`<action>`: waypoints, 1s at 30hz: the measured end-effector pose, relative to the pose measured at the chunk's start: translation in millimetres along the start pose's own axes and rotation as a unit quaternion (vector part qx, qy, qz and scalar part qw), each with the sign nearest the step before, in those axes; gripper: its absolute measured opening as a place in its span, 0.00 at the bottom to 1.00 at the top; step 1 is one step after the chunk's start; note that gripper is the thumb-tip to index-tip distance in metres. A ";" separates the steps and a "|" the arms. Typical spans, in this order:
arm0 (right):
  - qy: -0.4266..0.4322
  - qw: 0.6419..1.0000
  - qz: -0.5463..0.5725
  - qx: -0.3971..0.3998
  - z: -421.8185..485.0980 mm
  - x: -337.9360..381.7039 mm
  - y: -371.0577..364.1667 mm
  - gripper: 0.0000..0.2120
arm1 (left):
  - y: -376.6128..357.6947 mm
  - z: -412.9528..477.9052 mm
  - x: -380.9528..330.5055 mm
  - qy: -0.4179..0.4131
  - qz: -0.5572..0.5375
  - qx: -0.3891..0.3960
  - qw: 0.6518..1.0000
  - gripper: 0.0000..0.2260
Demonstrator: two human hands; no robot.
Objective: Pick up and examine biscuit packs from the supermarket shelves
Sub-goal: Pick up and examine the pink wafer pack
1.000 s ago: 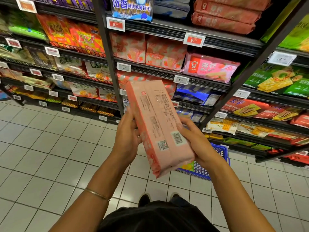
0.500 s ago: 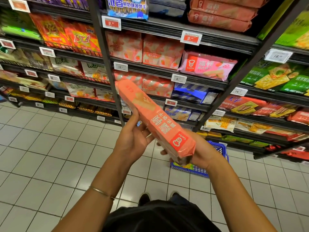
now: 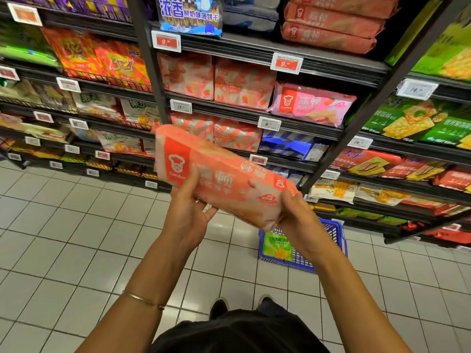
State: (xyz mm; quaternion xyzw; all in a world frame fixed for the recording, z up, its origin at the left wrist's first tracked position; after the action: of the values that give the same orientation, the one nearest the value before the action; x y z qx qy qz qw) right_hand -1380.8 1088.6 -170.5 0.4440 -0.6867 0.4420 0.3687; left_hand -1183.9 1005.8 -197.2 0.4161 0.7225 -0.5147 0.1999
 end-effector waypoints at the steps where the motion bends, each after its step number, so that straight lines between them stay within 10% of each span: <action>1: 0.013 0.999 0.026 -0.014 1.1 2.2 2.7 0.35 | 0.0 -0.5 -1.1 0.005 -0.014 0.014 1.000 0.33; 30: 0.001 0.978 0.199 -0.069 8.9 -4.8 20.6 0.23 | -3.7 -9.1 -6.8 -0.020 0.014 0.116 0.993 0.19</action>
State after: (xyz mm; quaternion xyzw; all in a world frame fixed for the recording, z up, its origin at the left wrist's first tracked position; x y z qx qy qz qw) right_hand -1399.5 1086.1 -183.5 0.2716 -0.7900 0.4581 0.3037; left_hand -1181.7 1011.0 -186.7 0.4365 0.6477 -0.6004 0.1714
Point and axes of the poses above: each hand's wrist, its own z-axis towards the middle knuckle, its own y-axis out of the back of the hand, x = y × z, the point moved 6 cm from there along z, towards the middle knuckle, and after that the axes turned 6 degrees about -y, right-handed, at the moved point
